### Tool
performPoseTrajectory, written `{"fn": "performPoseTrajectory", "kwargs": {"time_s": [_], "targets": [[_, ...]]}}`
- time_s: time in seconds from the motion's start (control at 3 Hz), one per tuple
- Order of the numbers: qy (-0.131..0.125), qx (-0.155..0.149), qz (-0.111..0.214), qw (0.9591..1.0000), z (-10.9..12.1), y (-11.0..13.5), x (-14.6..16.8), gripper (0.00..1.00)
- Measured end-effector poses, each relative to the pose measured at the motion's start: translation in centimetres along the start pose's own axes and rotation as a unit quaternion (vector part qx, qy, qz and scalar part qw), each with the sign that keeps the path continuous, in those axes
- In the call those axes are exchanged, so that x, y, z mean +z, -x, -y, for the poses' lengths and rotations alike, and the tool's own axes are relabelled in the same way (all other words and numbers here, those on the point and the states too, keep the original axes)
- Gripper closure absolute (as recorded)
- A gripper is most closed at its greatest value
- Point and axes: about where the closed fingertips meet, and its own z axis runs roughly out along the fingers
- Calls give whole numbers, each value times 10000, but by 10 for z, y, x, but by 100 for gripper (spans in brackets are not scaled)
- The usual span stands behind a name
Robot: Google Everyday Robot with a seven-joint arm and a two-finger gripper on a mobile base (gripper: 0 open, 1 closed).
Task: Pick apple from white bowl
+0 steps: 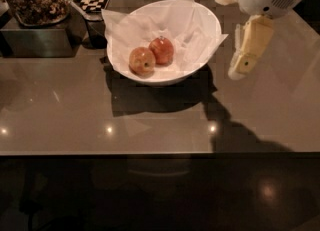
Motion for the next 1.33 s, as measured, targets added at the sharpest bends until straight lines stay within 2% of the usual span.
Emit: {"fn": "performPoseTrajectory", "kwargs": {"time_s": [0.33,1.0,1.33], "targets": [[124,-394,493,9979,37,42,21,0],[-93,-333,690,9970,50,43,23,0],[-81,-400,960,9945,77,42,44,0]]}}
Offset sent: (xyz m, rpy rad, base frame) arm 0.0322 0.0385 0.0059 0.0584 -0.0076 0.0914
